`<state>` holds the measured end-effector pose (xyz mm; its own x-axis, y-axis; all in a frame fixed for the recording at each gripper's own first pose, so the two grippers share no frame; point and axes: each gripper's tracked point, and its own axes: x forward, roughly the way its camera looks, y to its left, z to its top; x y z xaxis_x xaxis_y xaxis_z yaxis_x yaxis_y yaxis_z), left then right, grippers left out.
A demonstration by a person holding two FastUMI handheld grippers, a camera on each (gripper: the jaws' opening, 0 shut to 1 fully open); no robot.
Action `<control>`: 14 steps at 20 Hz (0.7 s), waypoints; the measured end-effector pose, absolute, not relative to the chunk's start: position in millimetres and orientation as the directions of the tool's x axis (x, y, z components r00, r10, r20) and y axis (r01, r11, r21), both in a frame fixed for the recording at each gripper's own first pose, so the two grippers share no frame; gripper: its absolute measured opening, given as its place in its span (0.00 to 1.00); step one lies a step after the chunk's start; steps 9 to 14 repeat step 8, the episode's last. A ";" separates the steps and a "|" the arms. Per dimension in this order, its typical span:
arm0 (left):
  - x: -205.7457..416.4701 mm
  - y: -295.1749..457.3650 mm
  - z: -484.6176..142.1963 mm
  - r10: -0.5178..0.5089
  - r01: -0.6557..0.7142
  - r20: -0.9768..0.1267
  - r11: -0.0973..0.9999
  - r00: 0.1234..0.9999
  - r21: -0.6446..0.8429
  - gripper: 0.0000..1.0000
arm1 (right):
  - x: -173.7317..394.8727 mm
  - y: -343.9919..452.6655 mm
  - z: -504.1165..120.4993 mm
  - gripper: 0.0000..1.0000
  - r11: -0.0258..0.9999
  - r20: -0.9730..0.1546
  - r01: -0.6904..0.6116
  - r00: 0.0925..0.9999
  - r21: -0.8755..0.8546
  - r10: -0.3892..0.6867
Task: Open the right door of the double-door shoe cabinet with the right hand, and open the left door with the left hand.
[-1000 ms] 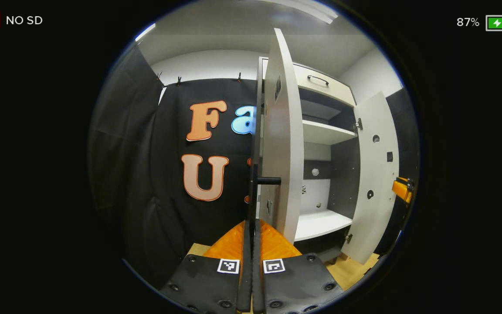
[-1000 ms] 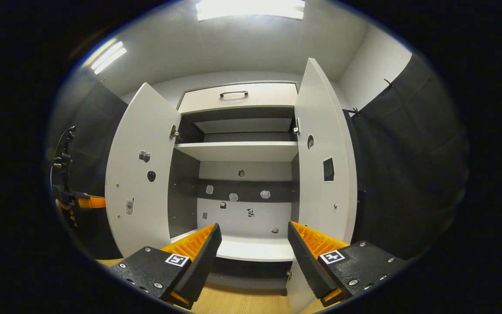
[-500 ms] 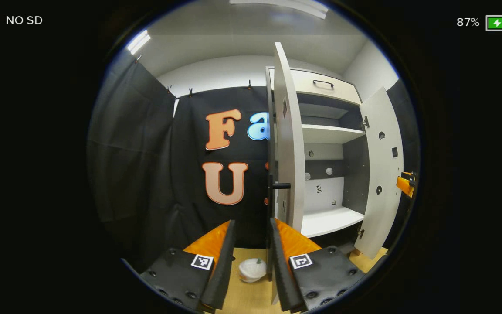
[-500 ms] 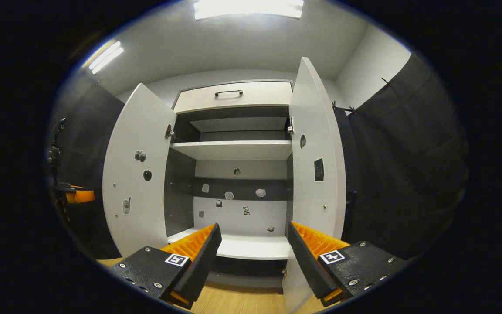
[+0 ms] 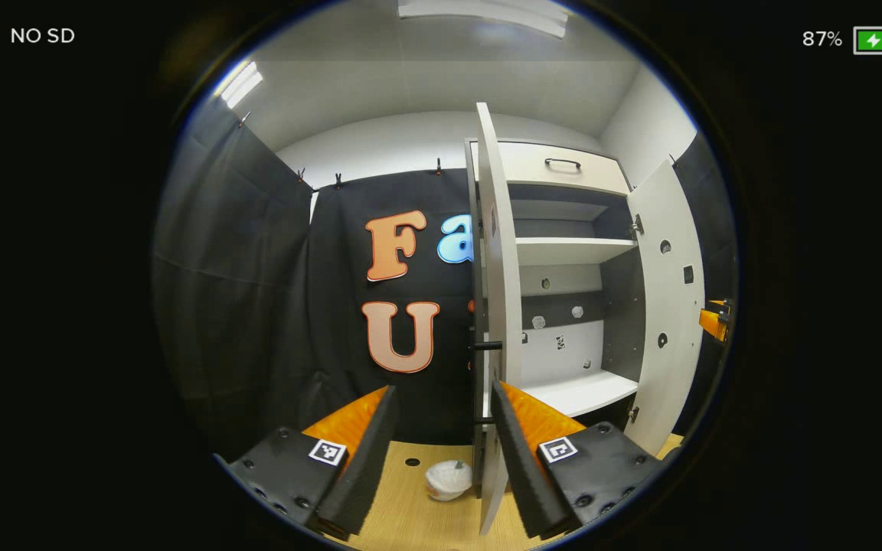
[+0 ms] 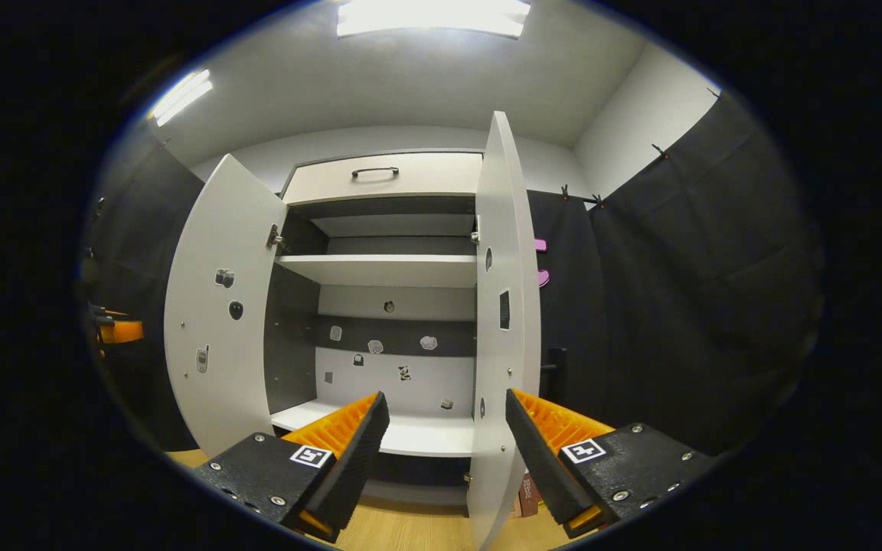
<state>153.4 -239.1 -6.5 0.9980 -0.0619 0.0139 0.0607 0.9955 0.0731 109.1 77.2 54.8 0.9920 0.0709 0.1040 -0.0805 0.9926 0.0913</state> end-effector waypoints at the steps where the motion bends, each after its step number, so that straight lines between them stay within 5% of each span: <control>1: 154.4 -239.7 -6.4 -0.063 0.062 0.017 0.996 0.998 0.071 0.82 | 109.0 76.3 54.2 0.93 0.993 0.101 -0.077 0.993 0.092 0.067; 14: 155.3 -239.1 -4.0 -0.051 0.049 0.026 0.996 0.998 0.075 0.83 | 111.4 76.1 50.5 0.93 0.992 0.099 -0.083 0.992 0.096 0.073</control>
